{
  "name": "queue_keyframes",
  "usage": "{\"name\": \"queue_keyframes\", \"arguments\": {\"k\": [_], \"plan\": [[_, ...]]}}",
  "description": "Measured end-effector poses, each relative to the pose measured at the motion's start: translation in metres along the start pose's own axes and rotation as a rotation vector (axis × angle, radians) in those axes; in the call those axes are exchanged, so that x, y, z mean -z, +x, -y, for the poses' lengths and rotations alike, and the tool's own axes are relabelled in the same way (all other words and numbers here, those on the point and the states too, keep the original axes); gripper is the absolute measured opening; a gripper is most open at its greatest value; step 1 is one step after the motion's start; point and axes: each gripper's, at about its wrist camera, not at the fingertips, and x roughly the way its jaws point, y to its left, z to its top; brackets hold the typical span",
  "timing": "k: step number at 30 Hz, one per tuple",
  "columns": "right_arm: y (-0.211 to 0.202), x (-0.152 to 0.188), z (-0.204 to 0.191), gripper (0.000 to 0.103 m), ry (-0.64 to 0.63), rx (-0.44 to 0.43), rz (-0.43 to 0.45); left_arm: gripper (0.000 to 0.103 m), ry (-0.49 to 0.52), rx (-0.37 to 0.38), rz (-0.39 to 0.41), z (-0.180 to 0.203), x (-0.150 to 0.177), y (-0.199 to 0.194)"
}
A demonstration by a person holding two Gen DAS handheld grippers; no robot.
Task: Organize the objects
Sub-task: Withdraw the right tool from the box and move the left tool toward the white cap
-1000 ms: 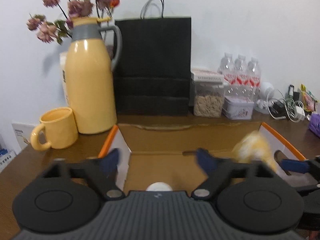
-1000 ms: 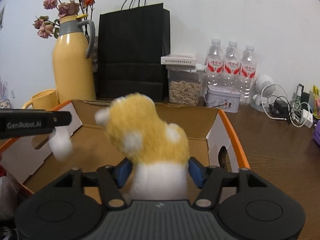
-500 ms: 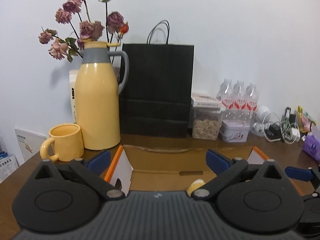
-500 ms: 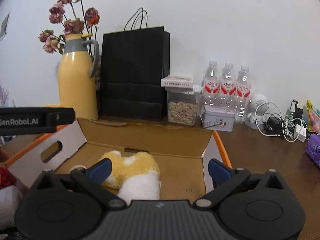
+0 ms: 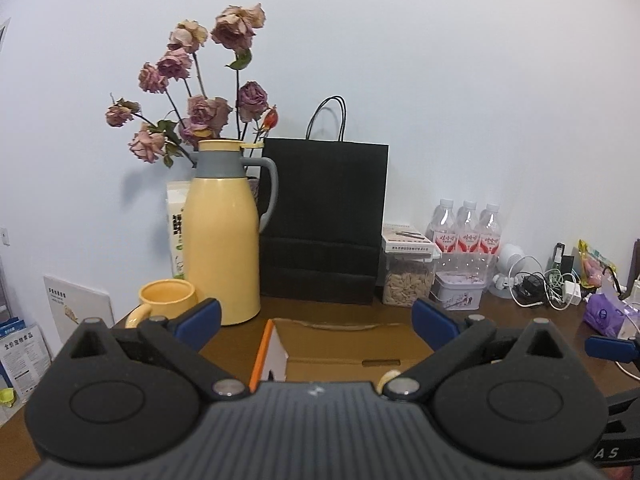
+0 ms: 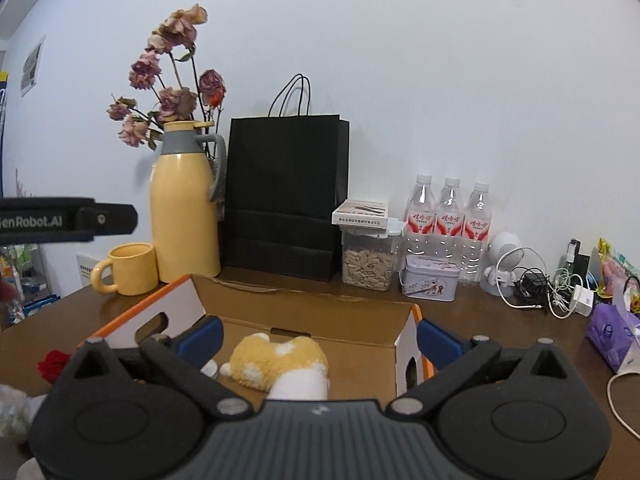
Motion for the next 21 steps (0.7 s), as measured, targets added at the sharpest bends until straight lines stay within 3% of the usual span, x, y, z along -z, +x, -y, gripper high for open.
{"name": "queue_keyframes", "arguments": {"k": [10, 21], "plan": [[-0.055, 0.031, -0.014, 0.103, -0.026, -0.038, -0.036, 0.103, 0.049, 0.031, -0.032, -0.014, 0.029, -0.059], [-0.093, 0.086, -0.024, 0.103, -0.04, -0.072, -0.14, 0.103, 0.066, 0.052, -0.173, -0.025, 0.095, -0.105]]}}
